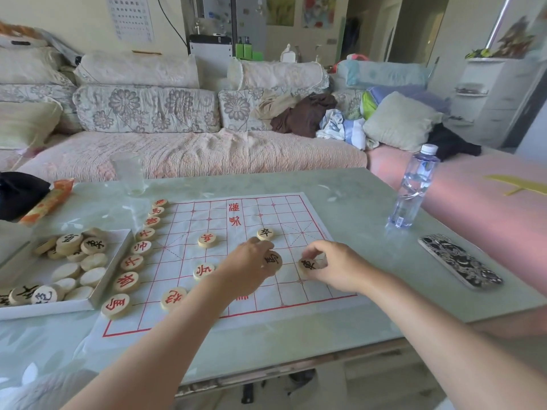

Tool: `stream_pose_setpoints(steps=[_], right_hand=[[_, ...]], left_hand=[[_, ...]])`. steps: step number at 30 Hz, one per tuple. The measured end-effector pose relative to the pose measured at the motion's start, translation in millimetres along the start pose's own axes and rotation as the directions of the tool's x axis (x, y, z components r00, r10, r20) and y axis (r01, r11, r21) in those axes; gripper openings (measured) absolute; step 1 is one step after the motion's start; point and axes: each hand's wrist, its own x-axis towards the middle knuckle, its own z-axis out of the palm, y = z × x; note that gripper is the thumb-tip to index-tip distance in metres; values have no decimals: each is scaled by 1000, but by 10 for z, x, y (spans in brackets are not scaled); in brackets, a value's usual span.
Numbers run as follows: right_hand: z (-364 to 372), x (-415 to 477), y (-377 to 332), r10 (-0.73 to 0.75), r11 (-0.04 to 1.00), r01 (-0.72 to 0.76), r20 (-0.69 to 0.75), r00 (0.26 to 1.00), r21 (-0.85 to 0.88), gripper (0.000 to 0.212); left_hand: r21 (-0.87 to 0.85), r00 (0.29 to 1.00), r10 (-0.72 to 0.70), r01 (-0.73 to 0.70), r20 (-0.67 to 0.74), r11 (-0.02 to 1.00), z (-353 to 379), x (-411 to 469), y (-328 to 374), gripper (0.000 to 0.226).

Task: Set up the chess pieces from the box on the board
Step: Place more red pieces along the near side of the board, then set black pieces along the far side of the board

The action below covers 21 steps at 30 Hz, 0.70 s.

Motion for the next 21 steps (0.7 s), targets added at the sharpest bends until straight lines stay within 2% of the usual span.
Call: stream_pose_setpoints(steps=[4,8,17,21], right_hand=[[-249,-228,221,38,999,-38,7,999,38,35],[-393,-419,351,61,998,-61,3,998,-7,29],[-481,-581,462,171,976,-153,104,980,-156,24],[-458,-492,416,149,980,-141,47,988,-142,16]], left_hand=[[-98,1000,30,-29,5,995,162,26,283,46],[-204,999,38,-34,17,978,282,20,455,45],[-359,997,1,29,82,933,400,14,565,42],[-440,994,-42,83,102,894,406,1,615,42]])
